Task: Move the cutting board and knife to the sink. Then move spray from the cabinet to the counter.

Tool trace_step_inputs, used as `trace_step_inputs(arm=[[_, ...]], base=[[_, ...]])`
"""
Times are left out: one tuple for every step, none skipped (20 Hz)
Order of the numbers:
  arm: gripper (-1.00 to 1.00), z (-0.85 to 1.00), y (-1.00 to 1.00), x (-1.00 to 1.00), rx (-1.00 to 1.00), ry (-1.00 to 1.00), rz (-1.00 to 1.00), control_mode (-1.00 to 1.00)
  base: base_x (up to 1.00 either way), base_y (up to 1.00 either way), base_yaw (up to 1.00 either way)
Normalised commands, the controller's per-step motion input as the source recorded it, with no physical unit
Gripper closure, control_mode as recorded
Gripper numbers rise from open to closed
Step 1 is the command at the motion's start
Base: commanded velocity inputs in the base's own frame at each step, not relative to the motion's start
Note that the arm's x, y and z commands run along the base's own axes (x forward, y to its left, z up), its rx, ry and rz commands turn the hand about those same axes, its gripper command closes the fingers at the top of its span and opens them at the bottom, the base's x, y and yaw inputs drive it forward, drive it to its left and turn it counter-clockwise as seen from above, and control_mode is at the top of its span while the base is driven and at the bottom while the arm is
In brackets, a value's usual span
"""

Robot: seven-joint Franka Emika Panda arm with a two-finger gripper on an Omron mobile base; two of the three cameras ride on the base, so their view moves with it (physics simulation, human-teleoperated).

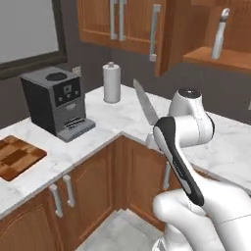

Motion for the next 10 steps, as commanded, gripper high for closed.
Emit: trace_step_inputs(arm=[[1.00, 0.00, 0.00, 0.00, 0.00, 0.00, 0.00, 1.00], [1.00, 0.00, 0.00, 0.00, 0.00, 0.00, 0.00, 1.00], [1.00, 0.00, 0.00, 0.00, 0.00, 0.00, 0.00, 1.00], [1.00, 0.00, 0.00, 0.00, 0.00, 0.00, 0.00, 1.00], [1.00, 0.00, 0.00, 0.00, 0.00, 0.00, 0.00, 1.00], [1.00, 0.00, 0.00, 0.00, 0.00, 0.00, 0.00, 1.00], [1.00, 0.00, 0.00, 0.00, 0.00, 0.00, 0.00, 1.00], [1.00, 0.00, 0.00, 0.00, 0.00, 0.00, 0.00, 1.00], [1.00, 0.00, 0.00, 0.00, 0.00, 0.00, 0.00, 1.00], [1.00, 0.00, 0.00, 0.00, 0.00, 0.00, 0.00, 1.00]], base=[[-0.16, 0.07, -1.00], [-0.16, 0.07, -1.00], [-0.16, 0.06, -1.00], [-0.16, 0.06, -1.00], [-0.15, 0.05, -1.00], [-0.13, 0.04, -1.00], [-0.13, 0.04, -1.00], [-0.11, 0.04, -1.00], [-0.07, 0.04, -1.00], [-0.06, 0.02, -1.00]])
